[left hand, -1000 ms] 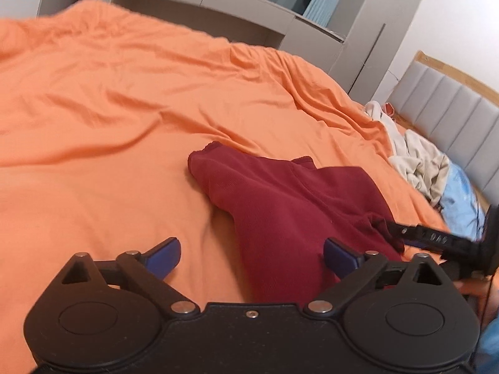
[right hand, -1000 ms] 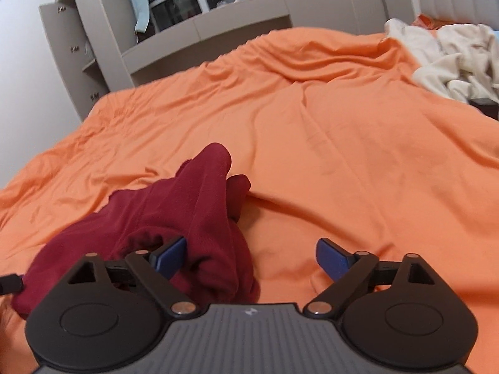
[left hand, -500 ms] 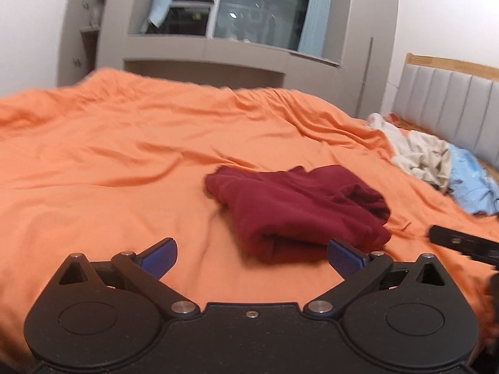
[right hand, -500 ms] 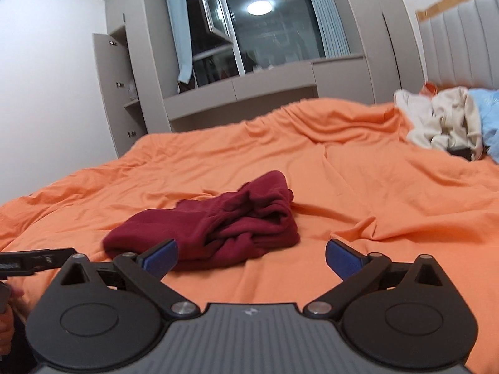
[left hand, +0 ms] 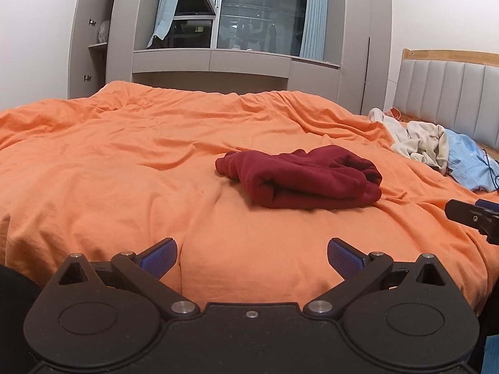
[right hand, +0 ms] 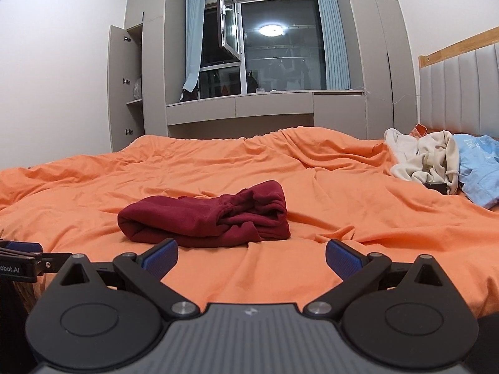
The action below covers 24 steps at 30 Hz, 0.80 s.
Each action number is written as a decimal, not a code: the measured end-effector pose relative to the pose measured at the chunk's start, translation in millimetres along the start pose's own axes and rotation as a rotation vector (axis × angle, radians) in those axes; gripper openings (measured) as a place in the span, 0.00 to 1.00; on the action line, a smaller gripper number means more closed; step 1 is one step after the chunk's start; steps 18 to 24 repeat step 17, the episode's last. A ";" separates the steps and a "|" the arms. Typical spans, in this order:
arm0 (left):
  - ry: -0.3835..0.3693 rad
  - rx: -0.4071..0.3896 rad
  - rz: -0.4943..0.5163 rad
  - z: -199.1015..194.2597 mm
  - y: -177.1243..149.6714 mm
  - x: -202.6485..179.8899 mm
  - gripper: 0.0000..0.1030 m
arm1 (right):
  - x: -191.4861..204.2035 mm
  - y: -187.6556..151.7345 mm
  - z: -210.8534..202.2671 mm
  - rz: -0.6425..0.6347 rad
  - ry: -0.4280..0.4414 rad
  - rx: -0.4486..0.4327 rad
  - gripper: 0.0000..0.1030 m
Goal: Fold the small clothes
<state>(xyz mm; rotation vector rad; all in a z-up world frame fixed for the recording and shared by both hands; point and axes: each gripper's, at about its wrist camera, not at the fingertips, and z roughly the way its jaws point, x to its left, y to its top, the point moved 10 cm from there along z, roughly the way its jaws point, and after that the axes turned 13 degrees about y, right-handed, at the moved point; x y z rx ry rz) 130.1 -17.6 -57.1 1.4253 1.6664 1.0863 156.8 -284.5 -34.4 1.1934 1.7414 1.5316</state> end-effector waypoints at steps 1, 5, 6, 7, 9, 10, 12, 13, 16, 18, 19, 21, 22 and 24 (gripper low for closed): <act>-0.003 0.002 -0.002 0.4 0.2 0.2 0.99 | -0.3 -0.3 0.6 0.000 0.000 0.002 1.00; 0.001 0.006 -0.004 0.6 -1.0 1.2 0.99 | -1.7 -0.4 3.5 -0.001 -0.001 0.008 1.00; 0.001 0.009 -0.003 1.2 -1.0 1.0 0.99 | -1.8 -1.0 4.0 -0.003 -0.002 0.010 1.00; 0.002 0.013 -0.001 1.9 -1.9 0.7 0.99 | -1.4 -1.6 4.1 -0.006 -0.002 0.012 1.00; -0.002 0.018 0.002 3.0 -3.0 -0.1 0.99 | -1.1 -2.3 5.0 -0.011 -0.002 0.017 1.00; -0.004 0.019 0.003 3.0 -3.8 -0.5 0.99 | -0.8 -2.7 5.3 -0.015 -0.002 0.018 1.00; -0.001 0.018 0.006 3.1 -4.3 -0.8 0.99 | -0.2 -3.0 5.8 -0.021 -0.002 0.022 1.00; 0.002 0.018 0.007 3.2 -4.2 -0.8 0.99 | 0.0 -3.5 6.0 -0.024 -0.001 0.023 1.00; 0.008 0.019 0.007 3.9 -4.0 -0.6 0.99 | 0.2 -4.0 7.1 -0.028 -0.003 0.027 1.00; 0.011 0.020 0.008 4.5 -3.9 -0.8 0.99 | 0.2 -4.0 7.1 -0.028 -0.003 0.027 1.00; 0.011 0.020 0.008 4.5 -3.9 -0.8 0.99 | 0.2 -4.0 7.1 -0.028 -0.003 0.027 1.00; 0.011 0.020 0.008 4.5 -3.9 -0.8 0.99 | 0.2 -4.0 7.1 -0.028 -0.003 0.027 1.00; 0.011 0.020 0.008 4.5 -3.9 -0.8 0.99 | 0.2 -4.0 7.1 -0.028 -0.003 0.027 1.00; 0.011 0.020 0.008 4.5 -3.9 -0.8 0.99 | 0.2 -4.0 7.1 -0.028 -0.003 0.027 1.00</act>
